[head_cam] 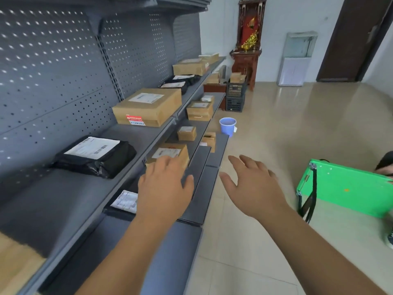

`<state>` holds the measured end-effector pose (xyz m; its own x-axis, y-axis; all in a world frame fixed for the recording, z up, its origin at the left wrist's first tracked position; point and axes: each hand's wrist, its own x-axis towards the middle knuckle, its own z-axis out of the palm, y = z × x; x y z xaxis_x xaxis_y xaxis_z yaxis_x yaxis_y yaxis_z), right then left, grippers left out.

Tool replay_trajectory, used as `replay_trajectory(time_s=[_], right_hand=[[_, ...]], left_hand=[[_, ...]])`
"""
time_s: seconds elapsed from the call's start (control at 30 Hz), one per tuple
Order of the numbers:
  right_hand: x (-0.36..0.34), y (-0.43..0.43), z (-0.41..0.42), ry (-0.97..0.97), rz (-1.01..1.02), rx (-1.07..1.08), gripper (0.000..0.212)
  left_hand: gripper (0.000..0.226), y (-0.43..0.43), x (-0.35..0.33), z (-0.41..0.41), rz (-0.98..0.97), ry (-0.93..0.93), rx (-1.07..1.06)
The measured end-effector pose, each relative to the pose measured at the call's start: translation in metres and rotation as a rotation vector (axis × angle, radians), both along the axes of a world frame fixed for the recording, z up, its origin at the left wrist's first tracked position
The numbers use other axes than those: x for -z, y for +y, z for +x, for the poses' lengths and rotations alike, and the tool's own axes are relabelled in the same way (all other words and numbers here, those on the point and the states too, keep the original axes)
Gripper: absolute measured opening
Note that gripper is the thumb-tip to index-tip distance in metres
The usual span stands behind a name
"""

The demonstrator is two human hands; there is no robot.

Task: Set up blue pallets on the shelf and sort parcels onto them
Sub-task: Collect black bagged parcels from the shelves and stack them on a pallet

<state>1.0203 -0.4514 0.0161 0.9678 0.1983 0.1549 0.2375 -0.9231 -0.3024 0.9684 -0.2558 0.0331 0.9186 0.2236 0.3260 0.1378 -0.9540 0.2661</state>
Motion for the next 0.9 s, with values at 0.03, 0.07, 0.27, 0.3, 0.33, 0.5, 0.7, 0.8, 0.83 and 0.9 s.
replay_trajectory(time_s=[0.03, 0.07, 0.27, 0.3, 0.33, 0.5, 0.7, 0.8, 0.83, 0.9], right_hand=[[-0.003, 0.001, 0.015, -0.005, 0.003, -0.020, 0.062], [-0.006, 0.004, 0.028, -0.012, 0.006, -0.039, 0.062], [-0.016, 0.045, 0.095, -0.019, 0.089, -0.176, 0.055], [-0.017, 0.057, 0.106, -0.028, 0.083, -0.206, 0.054], [-0.018, 0.069, 0.116, -0.035, 0.078, -0.236, 0.053], [-0.026, 0.135, 0.161, -0.042, 0.119, -0.357, 0.054], [-0.027, 0.204, 0.196, -0.013, 0.160, -0.457, 0.053], [-0.027, 0.236, 0.206, 0.023, 0.211, -0.529, 0.053], [-0.026, 0.247, 0.210, 0.034, 0.221, -0.562, 0.054], [-0.023, 0.266, 0.217, 0.059, 0.235, -0.626, 0.055]], left_hand=[[0.048, 0.001, -0.002, 0.010, 0.002, -0.002, -0.031], [0.049, 0.004, -0.004, 0.019, -0.001, -0.002, -0.063], [0.050, 0.033, -0.012, 0.065, -0.014, -0.044, -0.170], [0.050, 0.041, -0.013, 0.073, -0.018, -0.057, -0.190], [0.051, 0.050, -0.014, 0.081, -0.019, -0.070, -0.209], [0.053, 0.099, -0.015, 0.116, -0.034, -0.118, -0.294], [0.053, 0.156, -0.020, 0.140, -0.034, -0.162, -0.394], [0.054, 0.177, -0.021, 0.143, -0.026, -0.178, -0.454], [0.054, 0.182, -0.021, 0.143, -0.019, -0.179, -0.473], [0.053, 0.193, -0.020, 0.141, -0.005, -0.174, -0.519]])
